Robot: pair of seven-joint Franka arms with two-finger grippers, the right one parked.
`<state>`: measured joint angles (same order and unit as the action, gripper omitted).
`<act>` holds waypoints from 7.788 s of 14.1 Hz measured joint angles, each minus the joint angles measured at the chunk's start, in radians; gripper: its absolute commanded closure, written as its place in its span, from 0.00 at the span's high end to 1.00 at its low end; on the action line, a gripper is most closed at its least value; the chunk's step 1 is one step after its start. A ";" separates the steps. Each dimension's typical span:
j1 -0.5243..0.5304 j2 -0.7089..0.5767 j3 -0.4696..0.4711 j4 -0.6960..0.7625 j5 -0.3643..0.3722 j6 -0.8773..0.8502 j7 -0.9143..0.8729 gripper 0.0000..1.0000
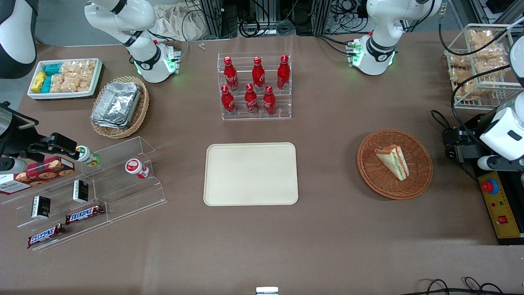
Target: Place sandwich from basket to tray
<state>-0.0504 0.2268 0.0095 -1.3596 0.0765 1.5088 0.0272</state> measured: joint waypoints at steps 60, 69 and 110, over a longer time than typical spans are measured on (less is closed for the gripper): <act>-0.064 -0.012 -0.063 -0.231 -0.043 0.074 -0.793 0.00; -0.084 0.010 -0.231 -0.166 -0.114 0.053 -0.722 0.00; -0.288 0.095 -0.043 -0.127 0.023 0.209 -0.547 1.00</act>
<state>-0.3388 0.3216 -0.0335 -1.4871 0.0992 1.7175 -0.5203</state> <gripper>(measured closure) 0.000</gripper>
